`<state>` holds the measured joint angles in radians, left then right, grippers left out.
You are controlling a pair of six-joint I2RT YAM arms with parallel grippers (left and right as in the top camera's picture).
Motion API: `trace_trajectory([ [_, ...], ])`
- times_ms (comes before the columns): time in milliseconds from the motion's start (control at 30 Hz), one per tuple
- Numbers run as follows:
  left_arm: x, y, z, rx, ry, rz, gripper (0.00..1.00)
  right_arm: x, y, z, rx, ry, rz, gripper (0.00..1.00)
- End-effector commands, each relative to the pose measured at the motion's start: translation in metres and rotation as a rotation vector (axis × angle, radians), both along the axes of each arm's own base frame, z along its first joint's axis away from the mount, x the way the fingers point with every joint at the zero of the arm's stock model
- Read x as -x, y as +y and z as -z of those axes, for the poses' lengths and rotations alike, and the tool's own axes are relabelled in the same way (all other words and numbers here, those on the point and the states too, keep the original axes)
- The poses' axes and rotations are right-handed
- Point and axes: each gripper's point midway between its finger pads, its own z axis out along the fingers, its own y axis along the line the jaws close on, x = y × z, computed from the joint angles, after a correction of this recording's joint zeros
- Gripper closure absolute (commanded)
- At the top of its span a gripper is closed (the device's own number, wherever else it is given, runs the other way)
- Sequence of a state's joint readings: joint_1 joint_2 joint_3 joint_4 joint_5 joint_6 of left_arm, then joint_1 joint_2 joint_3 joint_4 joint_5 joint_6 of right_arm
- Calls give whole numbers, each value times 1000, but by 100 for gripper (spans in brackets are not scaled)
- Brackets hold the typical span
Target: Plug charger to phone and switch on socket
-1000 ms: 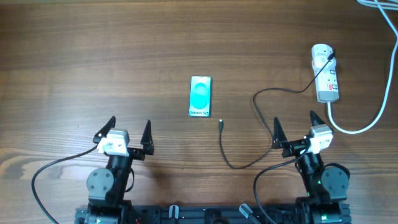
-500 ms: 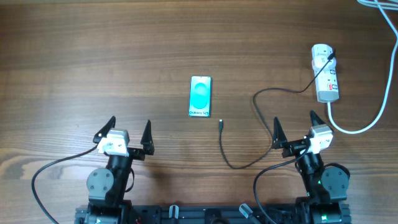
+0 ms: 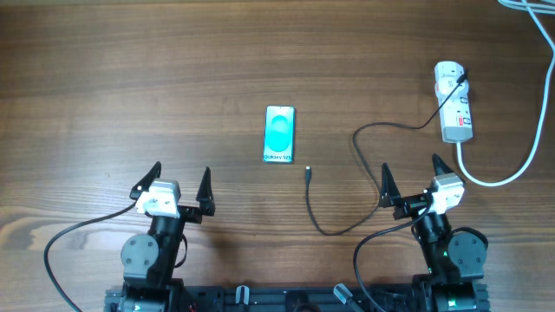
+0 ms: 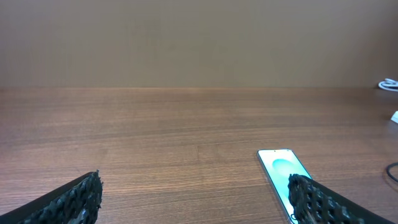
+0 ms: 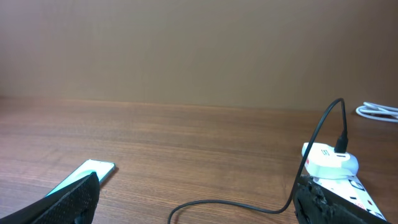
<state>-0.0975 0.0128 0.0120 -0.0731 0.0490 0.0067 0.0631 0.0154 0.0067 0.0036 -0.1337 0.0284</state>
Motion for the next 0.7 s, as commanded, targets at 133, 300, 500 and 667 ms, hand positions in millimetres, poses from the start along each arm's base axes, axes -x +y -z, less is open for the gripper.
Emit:
trace_trajectory([
  [133,0,5,2,-17,-2,-22,0,0,-1,-3,1,-14,6,0],
  [300,0,5,2,-17,-3,-23,0,0,-1,-3,0,-14,7,0],
  [500,7,-31,-6,192,16,170,0,0,-1,-3,1,-14,6,0],
  [667,39,-83,-52,169,-158,540,0,0,-1,-3,1,-14,7,0],
])
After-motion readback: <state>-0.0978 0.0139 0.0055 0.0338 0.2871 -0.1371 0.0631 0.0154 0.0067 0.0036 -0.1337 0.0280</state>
